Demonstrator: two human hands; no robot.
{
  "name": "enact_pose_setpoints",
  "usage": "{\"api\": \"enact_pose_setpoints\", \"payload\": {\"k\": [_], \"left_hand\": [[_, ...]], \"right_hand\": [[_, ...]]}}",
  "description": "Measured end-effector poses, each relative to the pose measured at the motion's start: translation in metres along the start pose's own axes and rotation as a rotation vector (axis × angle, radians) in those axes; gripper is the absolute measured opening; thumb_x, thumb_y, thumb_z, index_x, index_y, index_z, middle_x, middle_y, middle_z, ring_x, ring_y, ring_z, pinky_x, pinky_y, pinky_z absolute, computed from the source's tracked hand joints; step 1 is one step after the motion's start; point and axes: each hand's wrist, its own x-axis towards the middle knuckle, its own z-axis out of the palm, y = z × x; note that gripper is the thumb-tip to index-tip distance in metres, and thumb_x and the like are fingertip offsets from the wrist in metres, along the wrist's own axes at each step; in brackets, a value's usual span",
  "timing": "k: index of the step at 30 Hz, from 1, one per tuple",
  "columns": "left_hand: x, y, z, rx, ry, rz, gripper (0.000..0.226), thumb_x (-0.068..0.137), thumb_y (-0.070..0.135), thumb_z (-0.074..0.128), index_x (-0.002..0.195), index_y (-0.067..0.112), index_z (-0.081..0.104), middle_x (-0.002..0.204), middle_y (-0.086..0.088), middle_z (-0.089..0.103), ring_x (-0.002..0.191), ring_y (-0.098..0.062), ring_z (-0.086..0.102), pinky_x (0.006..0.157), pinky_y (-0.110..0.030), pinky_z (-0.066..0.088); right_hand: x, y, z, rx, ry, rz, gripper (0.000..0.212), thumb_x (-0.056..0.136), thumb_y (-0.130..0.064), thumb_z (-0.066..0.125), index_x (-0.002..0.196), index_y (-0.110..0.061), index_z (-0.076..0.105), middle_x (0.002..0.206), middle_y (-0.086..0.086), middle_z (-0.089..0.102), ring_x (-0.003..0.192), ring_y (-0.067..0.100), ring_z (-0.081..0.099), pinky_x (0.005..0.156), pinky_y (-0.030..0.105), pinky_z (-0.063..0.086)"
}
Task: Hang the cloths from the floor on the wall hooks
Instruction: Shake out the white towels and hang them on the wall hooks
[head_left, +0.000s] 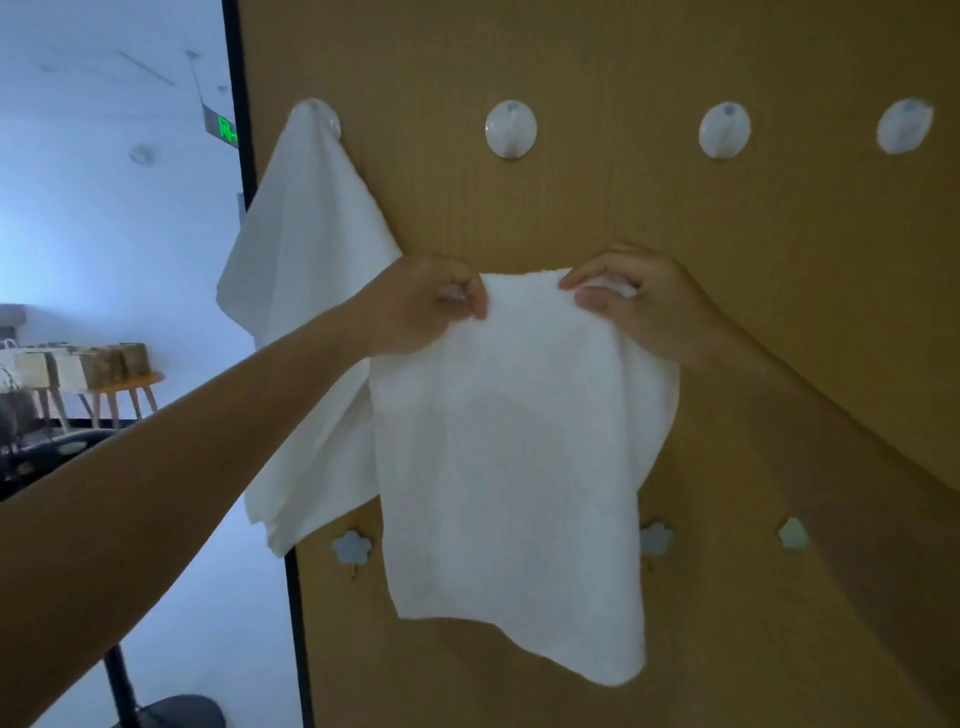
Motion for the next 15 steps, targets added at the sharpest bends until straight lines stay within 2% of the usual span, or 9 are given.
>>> {"api": "enact_pose_setpoints", "payload": {"k": [2, 4, 7, 11, 13, 15], "left_hand": [[0.010, -0.001, -0.003, -0.004, -0.020, -0.036, 0.031, 0.094, -0.001, 0.050, 0.089, 0.022, 0.071, 0.092, 0.018, 0.061, 0.087, -0.003, 0.054, 0.075, 0.000, 0.034], [0.019, 0.000, -0.004, -0.021, -0.018, -0.072, 0.036, 0.098, 0.002, 0.045, 0.101, 0.027, 0.071, 0.111, 0.018, 0.060, 0.104, -0.002, 0.051, 0.081, 0.005, 0.030], [0.031, 0.000, -0.006, -0.092, 0.055, -0.085, 0.025, 0.097, 0.018, 0.055, 0.113, 0.034, 0.067, 0.124, 0.019, 0.057, 0.112, 0.003, 0.049, 0.084, 0.009, 0.027], [0.044, -0.004, -0.012, -0.086, 0.110, -0.085, 0.034, 0.087, 0.030, 0.068, 0.120, 0.038, 0.063, 0.115, 0.026, 0.051, 0.105, 0.007, 0.046, 0.081, 0.010, 0.024], [0.055, -0.008, -0.016, -0.008, 0.153, -0.056, 0.035, 0.089, 0.026, 0.067, 0.122, 0.035, 0.062, 0.101, 0.020, 0.050, 0.098, 0.000, 0.047, 0.080, 0.003, 0.029], [0.070, -0.011, -0.019, 0.127, 0.236, -0.011, 0.036, 0.092, 0.019, 0.062, 0.127, 0.029, 0.061, 0.091, 0.010, 0.042, 0.090, -0.007, 0.044, 0.076, -0.007, 0.033]], "right_hand": [[0.016, 0.007, 0.000, 0.003, 0.016, -0.044, 0.023, 0.091, -0.010, 0.065, 0.093, -0.033, 0.068, 0.102, -0.001, 0.064, 0.092, -0.011, 0.054, 0.087, 0.007, 0.037], [0.030, 0.014, 0.000, -0.034, 0.017, -0.071, 0.022, 0.092, -0.011, 0.064, 0.095, -0.032, 0.069, 0.095, -0.009, 0.060, 0.087, -0.013, 0.051, 0.082, 0.003, 0.034], [0.049, 0.025, -0.002, -0.085, 0.056, -0.104, 0.019, 0.093, -0.016, 0.064, 0.100, -0.033, 0.069, 0.087, -0.014, 0.049, 0.080, -0.009, 0.049, 0.077, 0.004, 0.032], [0.071, 0.036, -0.005, -0.191, 0.103, -0.148, 0.020, 0.095, -0.021, 0.060, 0.110, -0.028, 0.072, 0.082, -0.014, 0.041, 0.075, -0.005, 0.045, 0.072, 0.007, 0.032], [0.082, 0.038, -0.005, -0.214, 0.153, -0.183, 0.021, 0.096, -0.021, 0.059, 0.111, -0.027, 0.072, 0.081, -0.012, 0.039, 0.075, -0.004, 0.045, 0.072, 0.008, 0.033], [0.096, 0.037, -0.003, -0.228, 0.221, -0.222, 0.022, 0.096, -0.020, 0.059, 0.111, -0.026, 0.072, 0.082, -0.007, 0.040, 0.077, 0.003, 0.045, 0.073, 0.017, 0.036]]}}
